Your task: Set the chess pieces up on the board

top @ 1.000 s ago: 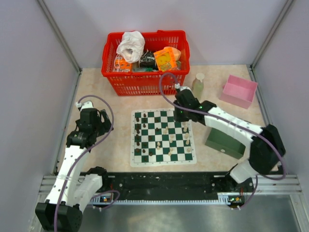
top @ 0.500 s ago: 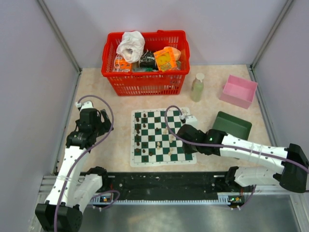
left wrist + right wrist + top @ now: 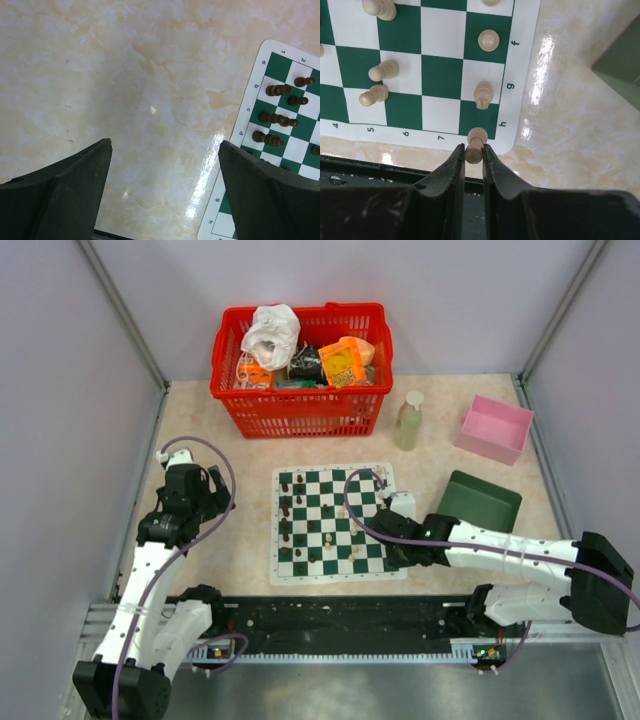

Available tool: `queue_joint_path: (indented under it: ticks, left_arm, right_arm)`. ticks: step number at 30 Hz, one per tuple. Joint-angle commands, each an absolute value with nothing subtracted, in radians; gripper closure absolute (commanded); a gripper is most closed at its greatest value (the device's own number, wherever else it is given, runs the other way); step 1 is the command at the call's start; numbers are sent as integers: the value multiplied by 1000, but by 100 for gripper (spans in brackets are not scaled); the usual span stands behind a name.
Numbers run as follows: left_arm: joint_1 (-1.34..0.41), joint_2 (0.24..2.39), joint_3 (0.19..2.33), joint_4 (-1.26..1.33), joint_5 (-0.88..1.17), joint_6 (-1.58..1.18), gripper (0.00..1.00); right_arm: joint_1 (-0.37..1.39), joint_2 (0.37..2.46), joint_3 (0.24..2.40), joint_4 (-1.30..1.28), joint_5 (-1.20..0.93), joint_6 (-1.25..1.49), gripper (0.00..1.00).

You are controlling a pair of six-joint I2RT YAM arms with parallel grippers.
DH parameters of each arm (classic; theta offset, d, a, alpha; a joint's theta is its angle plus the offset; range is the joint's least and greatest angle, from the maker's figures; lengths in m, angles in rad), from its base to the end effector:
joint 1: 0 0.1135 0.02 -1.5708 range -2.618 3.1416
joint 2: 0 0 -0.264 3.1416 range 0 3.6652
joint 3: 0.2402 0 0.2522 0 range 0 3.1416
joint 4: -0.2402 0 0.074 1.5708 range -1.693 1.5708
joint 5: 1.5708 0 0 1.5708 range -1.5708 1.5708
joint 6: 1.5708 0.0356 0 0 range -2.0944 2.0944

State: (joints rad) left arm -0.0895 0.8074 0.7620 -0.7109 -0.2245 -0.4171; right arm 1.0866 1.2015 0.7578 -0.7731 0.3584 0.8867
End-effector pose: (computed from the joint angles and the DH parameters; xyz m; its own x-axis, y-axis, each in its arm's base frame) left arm 0.1640 -0.0068 0.2785 -0.5949 -0.3431 -0.7269 -0.3447 0.9258 -0.1550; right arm 0.1083 0.1791 0.2080 -0.8744 -0.1034 -0.4741 -0.1496 0.9869 0.0607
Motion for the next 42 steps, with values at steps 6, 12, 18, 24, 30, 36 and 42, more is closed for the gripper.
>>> queue_joint_path:
  ticks: [6, 12, 18, 24, 30, 36, 42]
  left_arm:
    - [-91, 801, 756, -673, -224, -413, 7]
    - [-91, 804, 756, -675, -222, -414, 7]
    - [-91, 801, 756, -676, -227, -414, 7]
    - [-91, 805, 756, -676, -226, -413, 7]
    - [-91, 811, 758, -677, -227, -413, 7]
    - [-91, 810, 759, -676, -227, -413, 7]
    - [-91, 813, 758, -676, -222, -413, 7]
  right_arm:
    - [1100, 1252, 746, -739, 377, 891, 85]
    - [1100, 1267, 729, -709, 370, 873, 85]
    - [1100, 1269, 704, -677, 374, 864, 85]
    - [1100, 1281, 698, -650, 382, 851, 85]
    - [1100, 1264, 684, -641, 387, 851, 85]
    - [1097, 1264, 675, -637, 384, 854, 83]
    - [1098, 1282, 680, -626, 370, 842, 77]
